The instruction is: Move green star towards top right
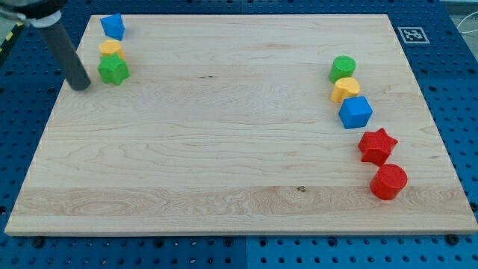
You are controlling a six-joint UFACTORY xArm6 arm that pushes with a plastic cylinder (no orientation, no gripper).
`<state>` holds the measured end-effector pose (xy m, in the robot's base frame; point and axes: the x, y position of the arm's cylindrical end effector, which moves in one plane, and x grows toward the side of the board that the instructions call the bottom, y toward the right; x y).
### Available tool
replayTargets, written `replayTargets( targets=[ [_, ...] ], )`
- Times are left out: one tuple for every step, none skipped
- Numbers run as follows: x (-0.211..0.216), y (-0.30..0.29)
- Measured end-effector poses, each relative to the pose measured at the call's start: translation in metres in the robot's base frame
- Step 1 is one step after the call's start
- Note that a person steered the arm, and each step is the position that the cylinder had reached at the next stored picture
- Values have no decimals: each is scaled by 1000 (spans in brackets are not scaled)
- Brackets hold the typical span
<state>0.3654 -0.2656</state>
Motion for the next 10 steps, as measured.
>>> replayTargets(
  targets=[
    [-20,44],
    [-25,99],
    [-38,155],
    [-33,184],
    [-20,200],
    [-19,239],
    [-17,274],
    [18,280],
    [3,307],
    [-23,335]
  ],
)
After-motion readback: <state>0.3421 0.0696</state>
